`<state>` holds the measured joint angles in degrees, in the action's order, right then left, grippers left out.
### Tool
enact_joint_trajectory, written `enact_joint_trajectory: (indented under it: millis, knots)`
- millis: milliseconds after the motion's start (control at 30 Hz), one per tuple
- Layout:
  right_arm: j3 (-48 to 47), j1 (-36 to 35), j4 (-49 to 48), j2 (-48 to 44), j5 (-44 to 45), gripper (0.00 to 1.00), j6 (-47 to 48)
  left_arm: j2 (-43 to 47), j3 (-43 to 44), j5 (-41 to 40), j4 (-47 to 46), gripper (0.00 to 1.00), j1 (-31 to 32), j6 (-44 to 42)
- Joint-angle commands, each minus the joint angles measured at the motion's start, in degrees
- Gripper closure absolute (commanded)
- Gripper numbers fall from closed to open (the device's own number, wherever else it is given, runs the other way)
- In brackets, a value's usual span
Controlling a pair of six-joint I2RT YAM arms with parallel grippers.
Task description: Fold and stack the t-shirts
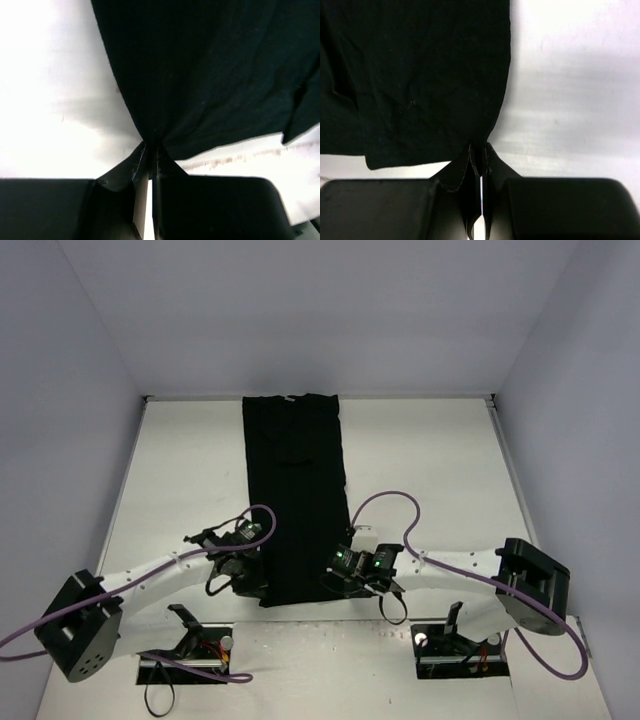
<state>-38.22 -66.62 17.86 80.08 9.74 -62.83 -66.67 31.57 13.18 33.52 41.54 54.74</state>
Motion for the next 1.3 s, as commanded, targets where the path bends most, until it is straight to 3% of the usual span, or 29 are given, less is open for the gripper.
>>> enact_joint_trajectory:
  millis: [0,200,367,533,733,1067,1267]
  knots:
    - [-3.71,-4.22,11.67,-4.06,2.47,1.00,-2.47,9.87,2.96,2.46,10.44,1.00,0.56,-0.16]
    - [-11.54,-9.14,22.09,-6.23,2.72,1.00,-4.59,19.97,4.99,4.85,20.34,1.00,0.69,2.58]
    - [-21.02,-4.30,26.31,-5.42,3.27,1.00,1.23,19.72,13.39,-1.15,23.84,1.00,0.05,1.99]
    - [-31.39,7.43,27.22,-1.15,2.83,1.00,14.01,10.12,26.62,-7.25,23.57,1.00,-5.79,-5.89]
    - [-43.50,18.44,26.97,10.10,5.06,1.00,27.62,-4.52,38.51,-9.71,18.12,1.00,-21.72,-19.80]
    - [-64.10,27.68,24.02,31.09,8.52,1.00,38.49,-29.74,55.06,-8.57,11.13,1.00,-25.19,-27.21]
    - [-70.24,29.74,22.46,39.53,7.65,1.00,40.79,-36.06,59.53,-8.43,9.98,1.00,-27.50,-27.67]
